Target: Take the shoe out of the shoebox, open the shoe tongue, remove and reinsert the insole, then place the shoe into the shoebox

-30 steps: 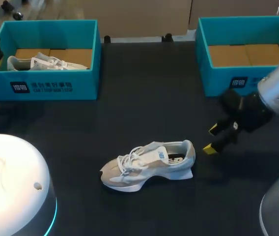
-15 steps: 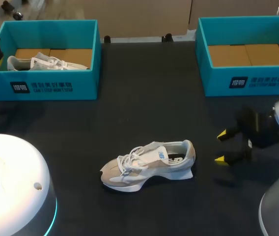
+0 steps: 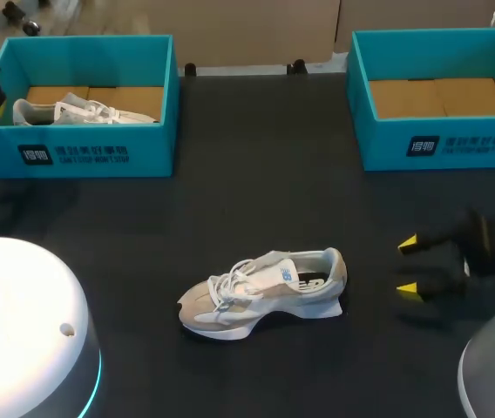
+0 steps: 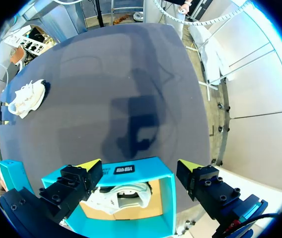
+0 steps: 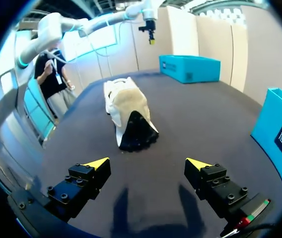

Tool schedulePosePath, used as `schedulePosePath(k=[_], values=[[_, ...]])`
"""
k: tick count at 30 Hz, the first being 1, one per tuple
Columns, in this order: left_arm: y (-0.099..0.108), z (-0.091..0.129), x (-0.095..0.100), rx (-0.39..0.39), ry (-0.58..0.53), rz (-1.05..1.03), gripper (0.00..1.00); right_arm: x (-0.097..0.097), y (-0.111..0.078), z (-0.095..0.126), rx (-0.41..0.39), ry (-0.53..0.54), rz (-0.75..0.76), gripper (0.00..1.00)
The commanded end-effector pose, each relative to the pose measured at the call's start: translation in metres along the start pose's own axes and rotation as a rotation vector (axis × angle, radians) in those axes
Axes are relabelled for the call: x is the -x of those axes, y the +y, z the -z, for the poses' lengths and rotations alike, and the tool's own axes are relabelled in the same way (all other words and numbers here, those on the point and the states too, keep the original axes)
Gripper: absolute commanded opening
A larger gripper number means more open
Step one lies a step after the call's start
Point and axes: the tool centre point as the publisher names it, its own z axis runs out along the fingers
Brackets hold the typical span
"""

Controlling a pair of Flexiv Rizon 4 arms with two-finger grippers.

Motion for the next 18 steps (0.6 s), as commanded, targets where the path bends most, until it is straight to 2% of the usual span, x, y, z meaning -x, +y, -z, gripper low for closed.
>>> schedulePosePath(k=[1, 2, 3, 18], values=[[-0.002, 0.000, 0.000, 0.003, 0.002, 0.000, 1.00, 0.008, -0.012, -0.004, 0.158, 0.033, 0.051, 1.00], [-0.002, 0.000, 0.000, 0.003, 0.002, 0.000, 1.00, 0.009, -0.014, -0.003, 0.209, 0.054, 0.074, 1.00], [-0.002, 0.000, 0.000, 0.003, 0.002, 0.000, 1.00, 0.010, -0.015, -0.003, 0.216, 0.055, 0.077, 1.00], [-0.002, 0.000, 0.000, 0.003, 0.002, 0.000, 1.00, 0.017, -0.008, -0.018, 0.205, 0.081, 0.087, 1.00]])
